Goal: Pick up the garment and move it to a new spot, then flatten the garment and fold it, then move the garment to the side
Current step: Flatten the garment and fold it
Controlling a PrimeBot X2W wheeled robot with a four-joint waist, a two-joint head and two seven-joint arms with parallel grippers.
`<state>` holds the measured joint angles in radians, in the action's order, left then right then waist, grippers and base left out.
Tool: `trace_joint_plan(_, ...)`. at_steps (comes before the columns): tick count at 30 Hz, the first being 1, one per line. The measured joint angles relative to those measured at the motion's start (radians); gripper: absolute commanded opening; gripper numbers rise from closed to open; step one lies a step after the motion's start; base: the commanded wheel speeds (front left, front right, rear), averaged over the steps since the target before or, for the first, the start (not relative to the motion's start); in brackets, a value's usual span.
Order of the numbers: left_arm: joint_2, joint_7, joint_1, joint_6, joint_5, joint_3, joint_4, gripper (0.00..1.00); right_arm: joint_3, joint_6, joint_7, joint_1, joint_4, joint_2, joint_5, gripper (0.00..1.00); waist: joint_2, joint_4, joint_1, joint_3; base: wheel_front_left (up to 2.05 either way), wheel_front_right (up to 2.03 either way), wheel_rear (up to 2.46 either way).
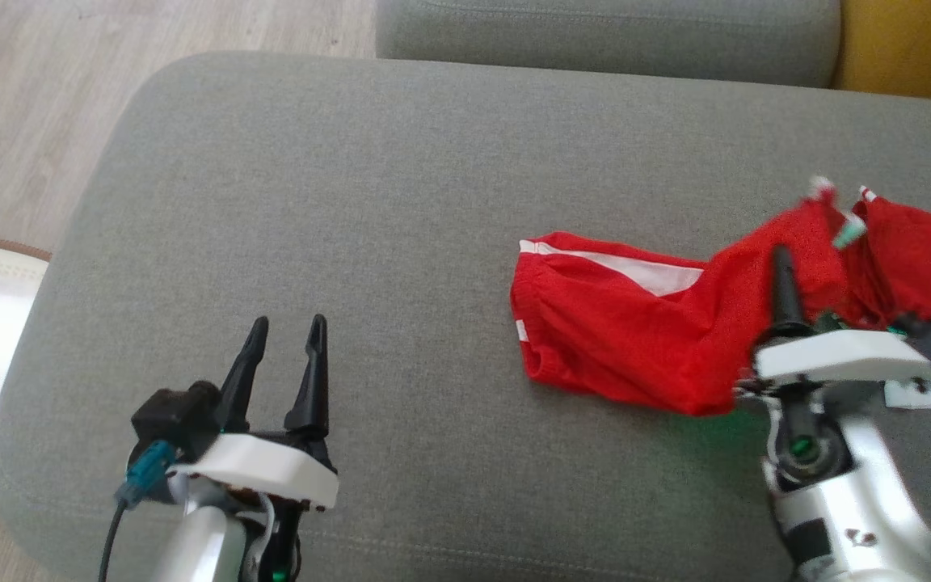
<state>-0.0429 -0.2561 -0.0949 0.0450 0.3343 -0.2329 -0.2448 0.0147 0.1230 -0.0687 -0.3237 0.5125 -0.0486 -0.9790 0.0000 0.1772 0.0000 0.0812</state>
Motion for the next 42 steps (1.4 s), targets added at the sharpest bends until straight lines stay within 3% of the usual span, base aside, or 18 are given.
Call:
trace_joint_plan(9,0.000,0.000,0.010,0.000,0.000,0.011,-0.006,1.00,0.316,0.000,-0.078,0.000,-0.035,-0.001,-0.105,0.00,0.0000,0.014,0.0000,-0.022,0.00,0.00,0.00)
trace_joint_plan(23,0.000,0.000,0.010,-0.001,0.000,-0.010,-0.006,1.00,0.640,0.000,-0.162,-0.169,0.186,-0.008,-0.208,0.00,0.0000,0.058,0.0000,-0.010,0.00,0.00,0.00)
trace_joint_plan(24,0.000,0.000,0.010,-0.001,0.000,-0.009,-0.006,1.00,0.661,0.000,-0.162,-0.170,0.200,-0.009,-0.218,0.06,0.0000,0.060,0.0000,-0.010,0.00,0.00,0.00)
trace_joint_plan(25,0.000,0.000,0.010,-0.001,0.000,-0.009,-0.006,1.00,0.676,0.000,-0.165,-0.170,0.211,-0.009,-0.229,0.74,0.0000,0.062,0.0000,-0.008,0.00,0.00,0.00)
trace_joint_plan(26,0.000,0.000,0.010,-0.001,0.000,-0.009,-0.006,1.00,0.697,0.000,-0.171,-0.170,0.215,-0.009,-0.245,1.00,0.0000,0.064,0.0000,-0.007,0.00,0.00,0.00)
trace_joint_plan(36,0.000,0.000,0.010,-0.002,0.004,-0.011,-0.007,1.00,0.954,0.000,-0.141,-0.216,0.330,-0.013,-0.329,1.00,0.0000,0.074,0.0000,0.005,0.00,0.00,0.00)
trace_joint_plan(42,0.000,0.000,0.010,-0.010,0.004,-0.009,-0.006,1.00,1.029,0.000,-0.144,-0.263,0.363,-0.013,-0.362,1.00,0.0000,0.058,0.0000,0.008,0.00,0.00,0.00)
